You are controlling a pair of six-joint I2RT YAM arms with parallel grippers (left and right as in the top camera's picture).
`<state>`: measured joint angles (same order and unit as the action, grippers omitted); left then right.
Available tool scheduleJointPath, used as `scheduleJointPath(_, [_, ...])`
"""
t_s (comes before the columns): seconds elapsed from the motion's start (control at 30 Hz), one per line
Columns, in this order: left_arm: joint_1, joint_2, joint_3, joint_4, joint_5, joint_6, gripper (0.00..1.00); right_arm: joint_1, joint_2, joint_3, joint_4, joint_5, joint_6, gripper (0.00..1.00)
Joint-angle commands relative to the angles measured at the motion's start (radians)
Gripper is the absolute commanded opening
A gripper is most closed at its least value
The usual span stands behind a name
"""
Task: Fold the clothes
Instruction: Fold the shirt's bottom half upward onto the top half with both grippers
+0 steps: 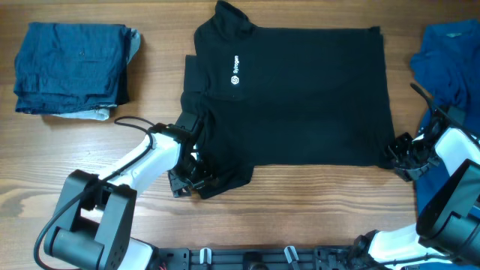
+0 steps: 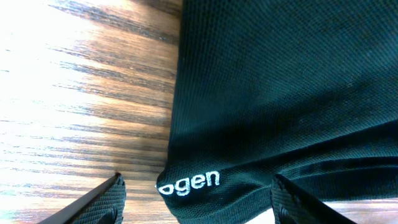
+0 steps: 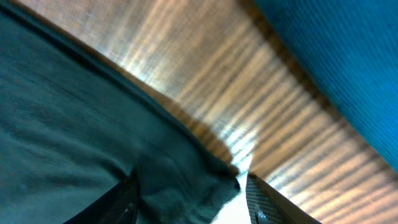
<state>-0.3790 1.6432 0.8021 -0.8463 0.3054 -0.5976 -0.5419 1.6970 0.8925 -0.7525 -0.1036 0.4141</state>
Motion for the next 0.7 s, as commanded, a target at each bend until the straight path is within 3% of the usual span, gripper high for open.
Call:
scheduleJointPath(0.0, [-0.003,0.025,-0.032,0.035,0.002,0.006,0.75,0.002,0.050,-0.037,-0.022,0.061,0.007,0.57])
scheduleJointPath(0.03, [-0.003,0.025,-0.032,0.035,0.002,0.006,0.75,0.002,0.050,-0.037,-0.022,0.060,0.008,0.56])
scheduleJointPath(0.07, [-0.003,0.025,-0.032,0.035,0.002,0.005,0.75,0.002,0.050,-0.037,-0.022,0.057,0.007,0.48])
scheduleJointPath(0.13, [-0.003,0.025,-0.032,0.035,0.002,0.006,0.70,0.002,0.050,-0.037,-0.016,0.057,0.008,0.23])
scheduleJointPath(0.2, [-0.003,0.025,-0.032,0.035,0.002,0.005,0.55,0.002,0.050,-0.037,-0.015,0.056,0.008,0.07])
scheduleJointPath(0.23, [-0.003,0.025,-0.032,0.032,0.002,0.005,0.41,0.002,0.050,-0.037,-0.015,0.050,0.007,0.04])
scheduleJointPath(0.3, [-0.003,0.025,-0.032,0.019,0.013,0.006,0.24,0.002,0.050,-0.037,-0.013,0.050,0.007,0.05])
scheduleJointPath(0.4, [-0.003,0.025,-0.032,0.016,0.020,0.006,0.22,0.002,0.050,-0.037,-0.010,0.049,0.007,0.04])
scheduleJointPath(0.47, [-0.003,0.025,-0.032,0.016,0.020,0.006,0.04,0.002,0.050,-0.037,-0.007,0.034,0.005,0.04])
scheduleJointPath(0.67, [-0.003,-0.074,0.009,0.013,0.019,0.021,0.04,0.002,0.023,0.025,-0.071,-0.008,0.006,0.05])
